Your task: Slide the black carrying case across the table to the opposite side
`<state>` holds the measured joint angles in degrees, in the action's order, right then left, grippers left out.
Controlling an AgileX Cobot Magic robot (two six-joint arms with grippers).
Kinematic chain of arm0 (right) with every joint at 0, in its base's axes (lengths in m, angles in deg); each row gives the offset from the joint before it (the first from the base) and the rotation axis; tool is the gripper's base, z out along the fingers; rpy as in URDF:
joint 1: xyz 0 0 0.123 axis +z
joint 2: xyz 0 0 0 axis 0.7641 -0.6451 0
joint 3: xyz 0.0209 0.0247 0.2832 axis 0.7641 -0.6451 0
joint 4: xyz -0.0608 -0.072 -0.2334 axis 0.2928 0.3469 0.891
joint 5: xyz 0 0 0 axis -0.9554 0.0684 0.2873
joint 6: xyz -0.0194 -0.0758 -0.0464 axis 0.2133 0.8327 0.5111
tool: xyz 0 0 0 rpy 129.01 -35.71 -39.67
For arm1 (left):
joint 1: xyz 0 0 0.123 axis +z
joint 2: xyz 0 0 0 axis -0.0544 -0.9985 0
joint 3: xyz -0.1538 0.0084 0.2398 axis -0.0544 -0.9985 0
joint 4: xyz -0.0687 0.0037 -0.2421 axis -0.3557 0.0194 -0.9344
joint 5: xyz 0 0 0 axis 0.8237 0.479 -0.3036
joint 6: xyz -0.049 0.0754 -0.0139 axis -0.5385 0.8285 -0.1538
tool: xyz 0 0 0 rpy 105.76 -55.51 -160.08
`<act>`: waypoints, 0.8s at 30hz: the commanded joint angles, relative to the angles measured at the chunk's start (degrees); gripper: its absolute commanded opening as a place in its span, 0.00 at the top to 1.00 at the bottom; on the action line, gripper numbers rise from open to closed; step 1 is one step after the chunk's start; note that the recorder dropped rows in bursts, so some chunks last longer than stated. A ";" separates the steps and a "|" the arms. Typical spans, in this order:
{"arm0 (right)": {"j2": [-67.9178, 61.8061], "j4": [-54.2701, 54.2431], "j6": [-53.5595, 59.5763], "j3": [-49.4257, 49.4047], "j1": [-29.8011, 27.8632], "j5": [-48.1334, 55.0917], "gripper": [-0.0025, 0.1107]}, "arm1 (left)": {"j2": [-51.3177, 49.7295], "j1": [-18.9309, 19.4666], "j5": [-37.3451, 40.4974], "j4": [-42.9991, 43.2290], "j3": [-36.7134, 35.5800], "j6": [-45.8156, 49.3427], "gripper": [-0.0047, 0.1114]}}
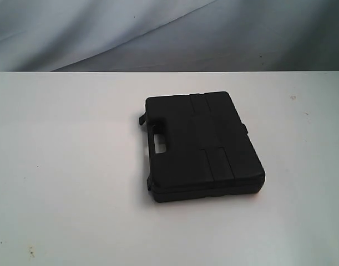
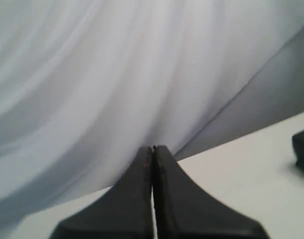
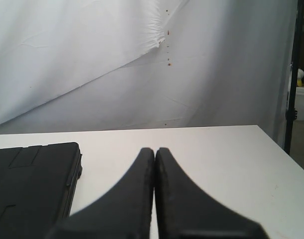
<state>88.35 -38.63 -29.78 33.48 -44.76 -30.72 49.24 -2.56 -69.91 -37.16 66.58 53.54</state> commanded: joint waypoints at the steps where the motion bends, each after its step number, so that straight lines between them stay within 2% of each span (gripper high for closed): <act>1: 0.37 -0.34 0.34 -0.21 -0.47 -0.18 0.98 | 0.26 0.14 -1.86 -15.03 -0.21 -6.89 0.96; 7: 0.37 -0.34 0.34 -0.21 -0.47 -0.18 0.98 | 0.26 0.14 -5.29 -15.18 -0.21 -7.94 0.96; 14: 0.37 -0.34 0.34 -0.21 -0.47 -0.18 0.98 | 0.26 0.14 -4.89 -15.27 -0.21 -26.18 0.96; 16: 0.37 -0.34 0.34 -0.21 -0.47 -0.18 0.98 | 0.26 0.14 0.17 -15.27 0.97 -30.60 0.96; 21: 0.37 -0.34 0.34 -0.21 -0.47 -0.18 0.98 | -1.95 0.14 9.33 -15.27 8.71 -30.83 0.96; 24: 0.37 -0.34 0.34 -0.21 -0.47 -0.18 0.98 | -6.14 0.14 13.54 -18.73 13.27 -30.31 0.96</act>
<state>88.35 -38.63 -29.78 33.48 -44.76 -30.72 46.50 -2.56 -60.47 -53.00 76.36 23.61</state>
